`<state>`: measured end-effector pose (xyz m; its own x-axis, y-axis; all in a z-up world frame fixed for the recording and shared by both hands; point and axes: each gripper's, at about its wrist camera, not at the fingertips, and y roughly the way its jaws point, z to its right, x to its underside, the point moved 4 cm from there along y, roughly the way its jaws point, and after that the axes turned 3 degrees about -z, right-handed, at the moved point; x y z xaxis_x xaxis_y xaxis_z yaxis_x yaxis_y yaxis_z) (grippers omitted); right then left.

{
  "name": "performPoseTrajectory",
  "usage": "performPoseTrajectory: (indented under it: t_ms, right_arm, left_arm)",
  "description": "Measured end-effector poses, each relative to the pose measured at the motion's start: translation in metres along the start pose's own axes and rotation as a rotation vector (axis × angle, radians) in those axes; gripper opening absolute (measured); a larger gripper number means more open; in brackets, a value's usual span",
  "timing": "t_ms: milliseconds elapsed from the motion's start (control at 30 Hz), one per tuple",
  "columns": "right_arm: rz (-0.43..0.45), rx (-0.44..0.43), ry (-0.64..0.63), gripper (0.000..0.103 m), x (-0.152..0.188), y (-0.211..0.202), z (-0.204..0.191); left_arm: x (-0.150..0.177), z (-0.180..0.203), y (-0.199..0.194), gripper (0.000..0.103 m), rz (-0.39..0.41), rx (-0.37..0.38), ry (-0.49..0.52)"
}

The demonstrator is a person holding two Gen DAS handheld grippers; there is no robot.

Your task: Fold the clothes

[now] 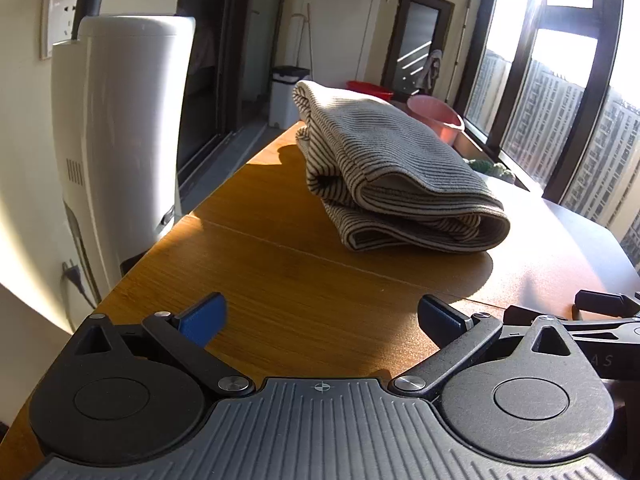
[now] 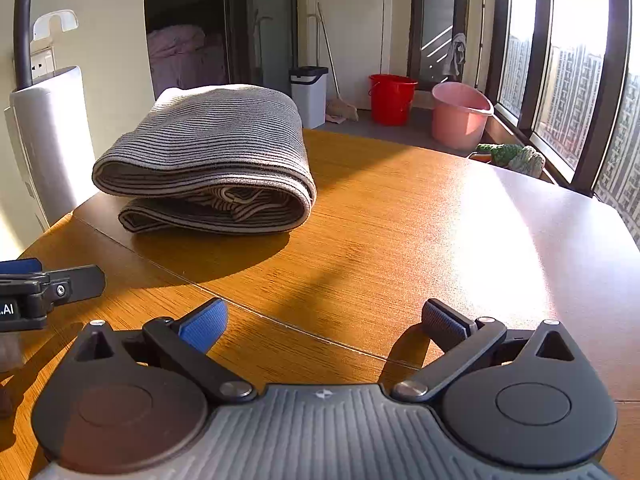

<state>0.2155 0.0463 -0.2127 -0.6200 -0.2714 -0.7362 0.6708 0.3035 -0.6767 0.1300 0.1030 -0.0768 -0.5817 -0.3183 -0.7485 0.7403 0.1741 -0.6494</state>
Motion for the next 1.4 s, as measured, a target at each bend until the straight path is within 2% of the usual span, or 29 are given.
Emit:
performPoseTrajectory:
  t_ms: [233, 533, 1400]
  right_arm:
    - [0.0, 0.004, 0.003, 0.103, -0.001, 0.002, 0.003]
    - [0.001, 0.003, 0.004, 0.103, 0.002, 0.001, 0.005]
    - [0.0, 0.002, 0.003, 0.103, 0.002, 0.001, 0.005]
  left_arm:
    - [0.0, 0.006, 0.0, 0.103, 0.017, -0.005, -0.02]
    - [0.002, 0.025, 0.008, 0.103, -0.028, -0.111, 0.085]
    - [0.003, 0.026, 0.01, 0.103, -0.03, -0.111, 0.093]
